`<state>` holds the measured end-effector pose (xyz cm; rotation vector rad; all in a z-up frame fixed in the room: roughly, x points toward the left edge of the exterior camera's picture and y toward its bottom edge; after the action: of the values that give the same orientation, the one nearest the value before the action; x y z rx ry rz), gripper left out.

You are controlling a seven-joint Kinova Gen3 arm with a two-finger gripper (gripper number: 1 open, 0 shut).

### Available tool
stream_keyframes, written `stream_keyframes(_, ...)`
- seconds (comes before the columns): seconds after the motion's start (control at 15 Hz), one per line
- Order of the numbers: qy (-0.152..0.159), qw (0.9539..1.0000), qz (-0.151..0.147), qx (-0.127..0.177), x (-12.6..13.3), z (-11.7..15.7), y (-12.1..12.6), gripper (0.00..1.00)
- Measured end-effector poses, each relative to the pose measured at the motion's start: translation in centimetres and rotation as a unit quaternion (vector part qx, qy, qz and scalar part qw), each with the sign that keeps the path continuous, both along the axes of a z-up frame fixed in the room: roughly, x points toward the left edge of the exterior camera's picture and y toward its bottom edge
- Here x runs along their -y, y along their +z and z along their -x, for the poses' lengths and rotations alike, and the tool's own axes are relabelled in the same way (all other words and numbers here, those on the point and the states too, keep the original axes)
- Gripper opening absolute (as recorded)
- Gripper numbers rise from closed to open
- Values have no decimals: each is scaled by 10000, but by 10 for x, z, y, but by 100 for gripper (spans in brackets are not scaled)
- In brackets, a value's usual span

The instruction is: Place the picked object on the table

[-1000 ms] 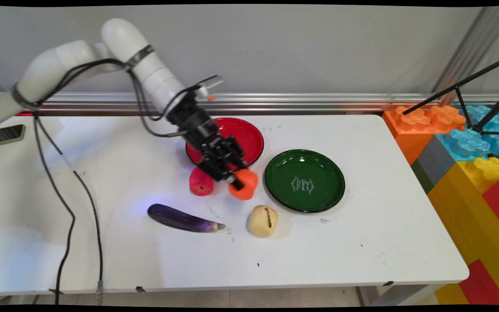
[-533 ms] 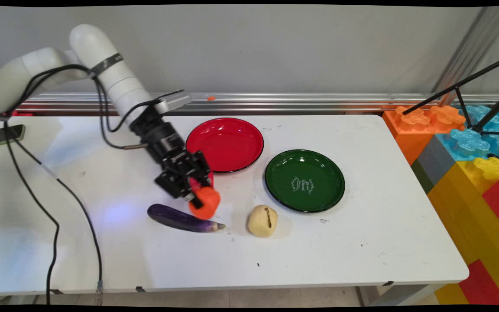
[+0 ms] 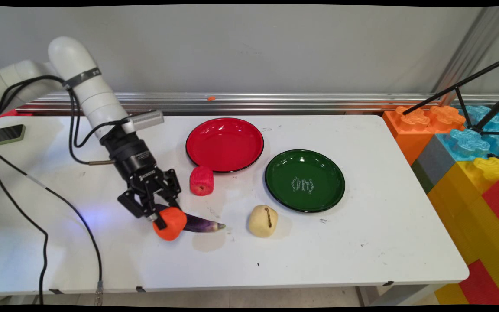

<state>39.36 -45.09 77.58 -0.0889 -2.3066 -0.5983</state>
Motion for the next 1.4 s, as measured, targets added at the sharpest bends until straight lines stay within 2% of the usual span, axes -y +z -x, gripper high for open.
stream_keyframes(0.33, -93, 9999, -45, 119, -8, -7, -22, 0)
stream_keyframes(1.2, 37, 9996, -32, 283, 1, 4, -70, 0)
stream_keyframes(1.27, 54, 9996, -23, 280, 3, 6, -73, 100)
stream_keyframes(1.4, 93, 9996, 0, 275, 5, 7, -77, 100)
